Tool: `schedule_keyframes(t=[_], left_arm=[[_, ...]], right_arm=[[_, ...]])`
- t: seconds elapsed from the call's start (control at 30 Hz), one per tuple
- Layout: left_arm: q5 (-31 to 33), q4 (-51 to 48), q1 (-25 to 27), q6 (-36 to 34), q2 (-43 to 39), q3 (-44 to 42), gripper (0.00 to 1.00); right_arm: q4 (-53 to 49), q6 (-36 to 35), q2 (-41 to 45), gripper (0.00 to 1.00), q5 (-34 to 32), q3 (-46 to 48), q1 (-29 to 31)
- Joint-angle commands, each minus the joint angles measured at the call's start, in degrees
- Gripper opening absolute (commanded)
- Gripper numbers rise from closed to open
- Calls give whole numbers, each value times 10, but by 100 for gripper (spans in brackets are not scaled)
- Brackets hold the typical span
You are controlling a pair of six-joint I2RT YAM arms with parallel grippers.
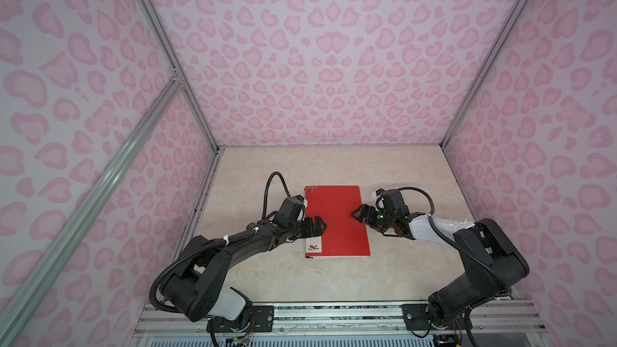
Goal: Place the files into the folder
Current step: 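Release the closed red folder and lift both grippers away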
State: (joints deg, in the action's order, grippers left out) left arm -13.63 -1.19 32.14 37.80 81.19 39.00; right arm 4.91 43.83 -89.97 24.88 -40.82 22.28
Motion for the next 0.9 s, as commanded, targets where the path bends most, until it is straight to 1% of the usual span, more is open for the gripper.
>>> schedule_keyframes(t=[0.0, 0.13, 0.17, 0.23, 0.27, 0.33, 0.37, 0.4, 0.43, 0.47, 0.53, 0.63, 0.67, 0.73, 0.77, 0.87], left_arm=[[86, -60, -16, 13, -43, 27, 100], [183, -97, -30, -8, -101, 58, 98], [215, -99, -31, -16, -118, 61, 98], [310, -98, -31, -22, -151, 58, 98], [378, -98, -31, -14, -168, 51, 98], [524, -71, -31, -2, -200, 18, 98], [570, -50, -31, -11, -209, -2, 98], [616, -32, -31, -12, -216, -22, 98], [650, -18, -32, -14, -217, -38, 98], [668, -11, -33, -19, -216, -46, 97], [714, -12, -34, -15, -211, -55, 98], [776, 35, -35, -20, -209, -92, 98], [786, 47, -36, -28, -206, -101, 98], [795, 62, -42, -55, -195, -110, 97], [793, 77, -43, -74, -192, -110, 97], [729, 167, -56, -163, -180, -122, 97]], right_arm=[[-100, -41, 31, 98, -51, -34, -14], [-175, -75, 103, 98, -108, -72, -42], [-193, -87, 122, 98, -125, -82, -51], [-221, -103, 148, 98, -158, -100, -74], [-235, -110, 159, 98, -181, -108, -89], [-254, -149, 178, 98, -194, -120, -125], [-258, -159, 186, 98, -224, -121, -134], [-265, -158, 197, 98, -279, -117, -144], [-253, -159, 211, 98, -317, -104, -157], [-220, -174, 222, 98, -317, -82, -174], [-125, -243, 248, 98, -276, -20, -203], [0, -300, 278, 98, -330, 81, -206], [22, -313, 288, 98, -347, 104, -207], [65, -334, 310, 98, -376, 145, -214], [85, -342, 317, 98, -376, 163, -220], [188, -340, 318, 98, -331, 222, -248]])
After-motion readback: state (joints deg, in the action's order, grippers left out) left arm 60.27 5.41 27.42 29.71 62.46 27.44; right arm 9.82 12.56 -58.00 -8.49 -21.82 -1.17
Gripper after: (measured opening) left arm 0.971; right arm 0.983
